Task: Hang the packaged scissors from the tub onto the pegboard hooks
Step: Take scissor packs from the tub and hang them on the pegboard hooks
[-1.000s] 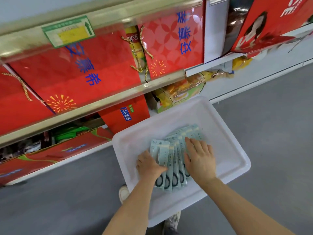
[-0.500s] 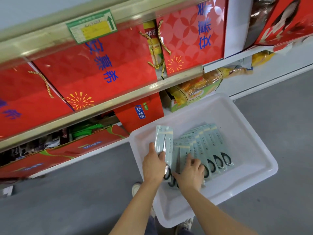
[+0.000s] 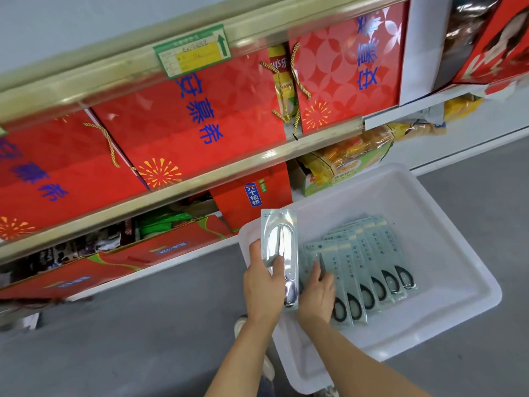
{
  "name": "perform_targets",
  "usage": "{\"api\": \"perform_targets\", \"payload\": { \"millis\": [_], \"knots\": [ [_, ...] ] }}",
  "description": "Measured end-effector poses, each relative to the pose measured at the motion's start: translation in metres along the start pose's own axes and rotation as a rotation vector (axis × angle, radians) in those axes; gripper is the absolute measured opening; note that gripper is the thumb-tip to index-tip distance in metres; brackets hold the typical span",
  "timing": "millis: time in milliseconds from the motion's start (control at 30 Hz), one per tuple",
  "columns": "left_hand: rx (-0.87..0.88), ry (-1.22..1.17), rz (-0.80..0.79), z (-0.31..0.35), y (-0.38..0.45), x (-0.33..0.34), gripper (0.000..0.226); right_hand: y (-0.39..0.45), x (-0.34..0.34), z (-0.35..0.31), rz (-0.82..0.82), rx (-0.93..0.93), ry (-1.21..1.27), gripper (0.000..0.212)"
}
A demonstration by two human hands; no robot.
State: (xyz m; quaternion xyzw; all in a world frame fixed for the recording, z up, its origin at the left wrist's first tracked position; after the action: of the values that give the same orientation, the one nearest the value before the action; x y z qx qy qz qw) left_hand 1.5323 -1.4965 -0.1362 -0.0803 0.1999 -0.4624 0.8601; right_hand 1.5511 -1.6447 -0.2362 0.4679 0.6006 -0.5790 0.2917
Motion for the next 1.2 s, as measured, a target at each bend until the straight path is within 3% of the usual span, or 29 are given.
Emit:
{"api": "perform_targets", "payload": {
  "millis": [100,233,534,867,1201],
  "knots": [
    [0.066,-0.021,-0.025,0.010,-0.001,-0.006,0.051,-0.006,0.002,-0.011,-0.112,-0.161,0.069,0.083],
    [0.137,-0.138,0.029,0.034,-0.005,-0.018,0.070,-0.002,-0.022,-0.004,-0.122,-0.189,0.099,0.085],
    [0.366,-0.232,0.277,0.147,0.005,-0.074,0.076,-0.010,-0.164,-0.031,0.108,-0.307,0.268,0.062],
    [0.582,-0.295,0.396,0.281,-0.006,-0.149,0.072,-0.050,-0.328,-0.120,0.339,-0.555,0.619,0.063],
    [0.793,-0.361,0.541,0.408,-0.020,-0.246,0.074,-0.124,-0.477,-0.214,0.426,-0.804,0.957,0.064]
  ]
}}
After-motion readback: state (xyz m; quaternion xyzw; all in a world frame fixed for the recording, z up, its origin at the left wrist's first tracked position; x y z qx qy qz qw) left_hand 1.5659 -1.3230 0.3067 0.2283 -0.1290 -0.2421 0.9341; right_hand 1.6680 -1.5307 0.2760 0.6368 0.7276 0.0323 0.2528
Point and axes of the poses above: each hand's wrist, its own y-axis towards the middle knuckle, its own x-axis out of the palm, z = x × y, the point moved 9 cm from there along y, towards the middle knuckle, and after that the axes turned 15 degrees about -y, right-handed, at the moved point
